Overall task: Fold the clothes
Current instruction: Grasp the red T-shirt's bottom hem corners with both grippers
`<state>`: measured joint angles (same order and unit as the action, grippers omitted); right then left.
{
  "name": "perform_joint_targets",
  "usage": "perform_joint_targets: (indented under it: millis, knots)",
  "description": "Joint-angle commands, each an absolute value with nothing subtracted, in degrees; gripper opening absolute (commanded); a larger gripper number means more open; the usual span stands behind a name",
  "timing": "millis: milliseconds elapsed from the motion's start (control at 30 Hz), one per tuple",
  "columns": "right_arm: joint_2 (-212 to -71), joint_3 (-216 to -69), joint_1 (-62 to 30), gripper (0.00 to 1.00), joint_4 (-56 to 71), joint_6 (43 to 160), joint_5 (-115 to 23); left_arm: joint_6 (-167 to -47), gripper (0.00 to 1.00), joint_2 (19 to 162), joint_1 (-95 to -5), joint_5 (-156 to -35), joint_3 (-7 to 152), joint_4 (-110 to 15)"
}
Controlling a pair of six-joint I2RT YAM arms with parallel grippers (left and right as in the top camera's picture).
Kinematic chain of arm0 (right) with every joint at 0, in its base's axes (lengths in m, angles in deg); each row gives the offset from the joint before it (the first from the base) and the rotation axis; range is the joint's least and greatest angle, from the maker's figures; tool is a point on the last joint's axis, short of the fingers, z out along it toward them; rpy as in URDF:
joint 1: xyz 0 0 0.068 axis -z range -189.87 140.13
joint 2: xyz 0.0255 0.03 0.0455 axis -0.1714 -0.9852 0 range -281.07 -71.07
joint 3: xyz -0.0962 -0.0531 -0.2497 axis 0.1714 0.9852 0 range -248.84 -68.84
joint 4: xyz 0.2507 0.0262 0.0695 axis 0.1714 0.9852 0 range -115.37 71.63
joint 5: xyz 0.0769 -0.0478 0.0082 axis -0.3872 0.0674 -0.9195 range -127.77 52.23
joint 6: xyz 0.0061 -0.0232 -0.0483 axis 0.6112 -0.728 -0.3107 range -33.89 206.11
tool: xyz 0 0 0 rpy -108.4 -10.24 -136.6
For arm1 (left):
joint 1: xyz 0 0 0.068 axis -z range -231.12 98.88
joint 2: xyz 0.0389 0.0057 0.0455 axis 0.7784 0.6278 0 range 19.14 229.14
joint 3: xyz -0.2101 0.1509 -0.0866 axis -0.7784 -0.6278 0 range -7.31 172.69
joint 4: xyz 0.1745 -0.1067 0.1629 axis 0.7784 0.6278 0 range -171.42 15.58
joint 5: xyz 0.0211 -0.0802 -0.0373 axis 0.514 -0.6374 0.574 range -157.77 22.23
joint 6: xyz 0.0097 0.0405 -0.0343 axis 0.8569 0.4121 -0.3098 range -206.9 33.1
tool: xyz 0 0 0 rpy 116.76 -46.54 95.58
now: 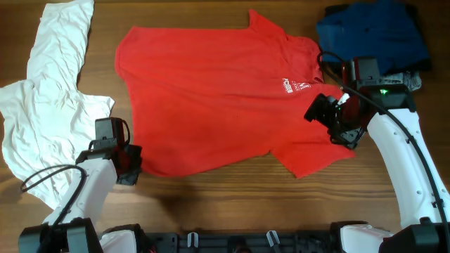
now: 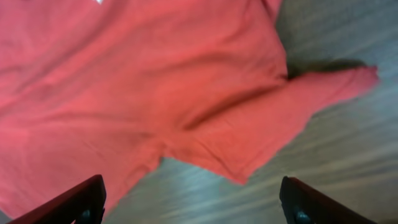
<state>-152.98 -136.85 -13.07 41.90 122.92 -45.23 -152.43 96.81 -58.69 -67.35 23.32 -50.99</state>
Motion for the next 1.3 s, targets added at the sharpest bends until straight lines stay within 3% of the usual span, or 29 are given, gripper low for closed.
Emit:
perform_joint_targets:
  millis: [0,133,333,700,1167,1267]
  knots:
    - [-153.15,-136.37,-13.25,0.89,45.22,124.04,-45.27,-145.72,0.04,100.03,-59.10,-65.68,20.77,-54.53]
    - [-153.15,-132.96,-13.25,0.88,47.58,128.45,-45.62,-143.41,0.04,99.37,-61.33,-65.03,21.62,-57.22]
    - [-153.15,-122.95,-13.49,0.80,44.67,132.48,-51.55,-142.47,0.04,98.58,-68.22,-65.07,22.01,-63.27]
    - [-153.19,-109.35,-15.50,0.60,28.11,139.16,-51.02,-140.83,0.04,98.58,-71.13,-65.09,22.01,-67.88]
    - [-153.33,-108.87,-15.48,0.60,23.67,140.74,-31.85,-140.83,0.04,98.58,-71.13,-65.09,22.01,-66.83]
    - [-154.77,-108.68,-15.50,0.51,22.47,141.79,-30.00,-140.83,0.04,98.58,-71.13,-65.09,22.01,-66.83]
